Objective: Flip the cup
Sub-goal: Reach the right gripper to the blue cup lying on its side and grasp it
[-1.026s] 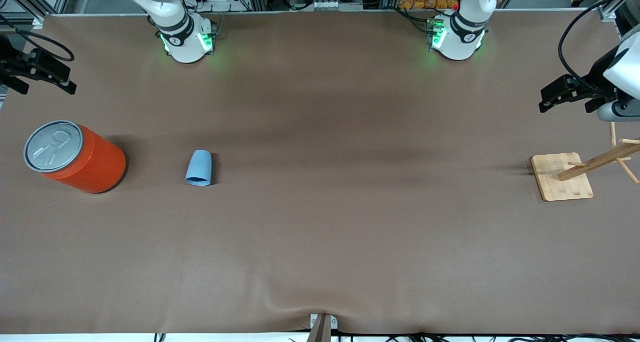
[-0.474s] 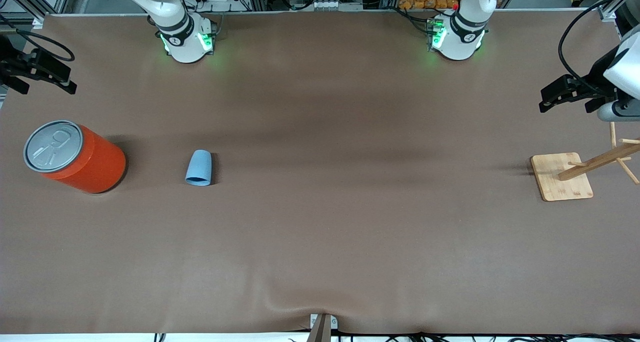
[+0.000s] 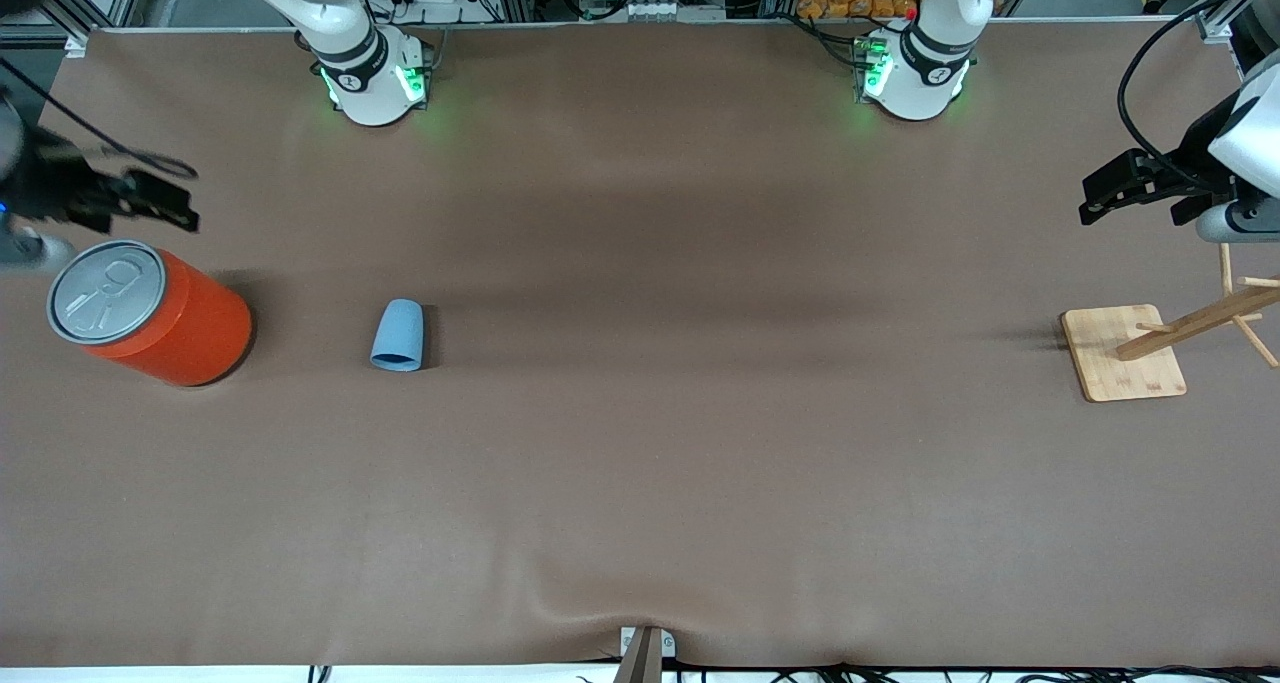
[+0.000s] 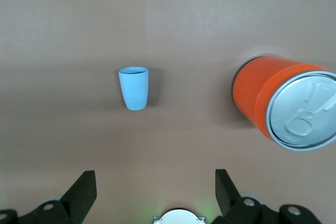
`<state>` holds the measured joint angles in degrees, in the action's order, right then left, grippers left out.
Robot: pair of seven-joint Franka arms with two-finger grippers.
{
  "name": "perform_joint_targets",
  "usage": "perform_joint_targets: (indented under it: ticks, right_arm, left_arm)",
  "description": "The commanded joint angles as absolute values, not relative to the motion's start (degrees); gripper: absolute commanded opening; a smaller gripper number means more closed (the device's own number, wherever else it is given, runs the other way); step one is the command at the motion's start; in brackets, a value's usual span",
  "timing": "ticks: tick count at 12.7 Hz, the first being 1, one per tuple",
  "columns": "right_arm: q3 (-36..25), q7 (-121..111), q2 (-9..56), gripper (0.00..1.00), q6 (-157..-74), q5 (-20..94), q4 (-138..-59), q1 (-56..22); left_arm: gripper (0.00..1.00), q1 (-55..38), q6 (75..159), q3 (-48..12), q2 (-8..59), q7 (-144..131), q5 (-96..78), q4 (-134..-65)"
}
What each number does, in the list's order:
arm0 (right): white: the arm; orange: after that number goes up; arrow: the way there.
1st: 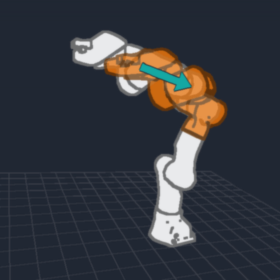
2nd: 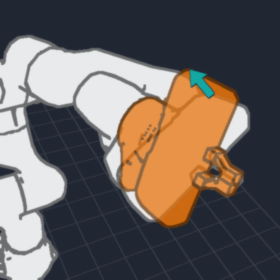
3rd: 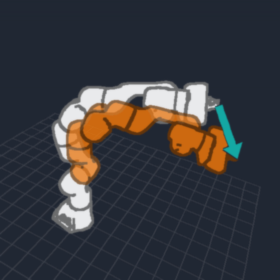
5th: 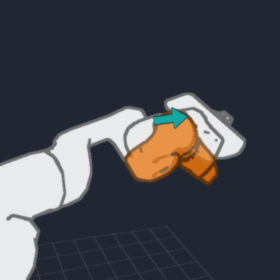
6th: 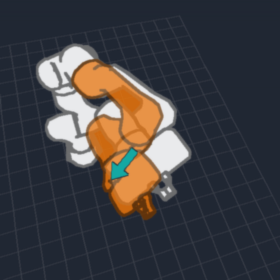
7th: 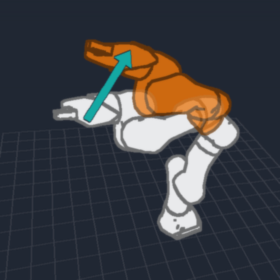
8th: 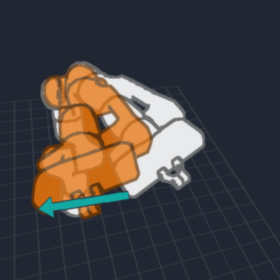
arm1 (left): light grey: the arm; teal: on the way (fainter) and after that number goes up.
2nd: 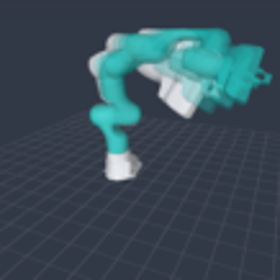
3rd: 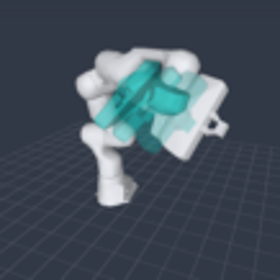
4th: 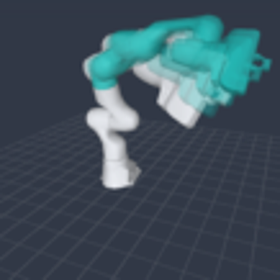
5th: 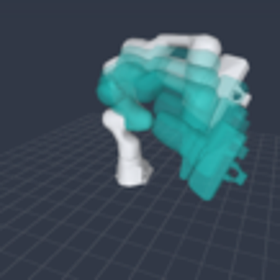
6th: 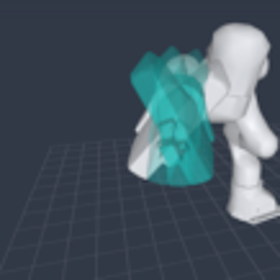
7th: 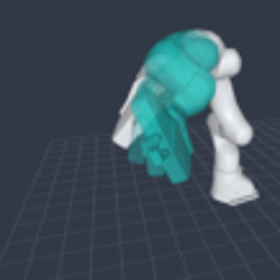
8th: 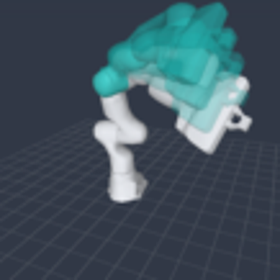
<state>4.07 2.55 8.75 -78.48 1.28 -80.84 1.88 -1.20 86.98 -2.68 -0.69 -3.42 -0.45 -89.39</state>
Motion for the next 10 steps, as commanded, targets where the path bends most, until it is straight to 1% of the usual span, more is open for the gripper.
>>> perform_joint_targets:
  ticks: [1,2,5,8,10]
  right_arm:
    - [4.31,1.85,13.34,1.00,-78.05,1.23,-79.89,0.71]
    - [4.39,1.85,14.49,1.00,-79.27,1.32,-81.63,0.18]
    - [4.39,2.46,12.31,1.00,-93.64,4.83,-95.49,-0.61]
    - [4.39,2.81,12.22,1.00,-102.10,5.01,-103.86,-2.90]
    - [4.39,2.99,11.87,1.00,-110.26,5.10,-110.71,-4.48]
  left_arm:
    - [1.00,-0.79,86.31,-2.90,-0.62,-3.52,0.09,-88.95]
    - [1.00,-0.70,86.31,-2.90,-0.62,-3.60,0.09,-88.95]
    - [1.00,-0.62,86.31,-2.90,-0.62,-3.60,0.09,-88.95]
    - [1.00,-0.62,86.31,-2.90,-0.62,-3.60,0.09,-88.95]
    - [1.00,-0.62,86.31,-2.90,-0.62,-3.60,0.09,-88.95]
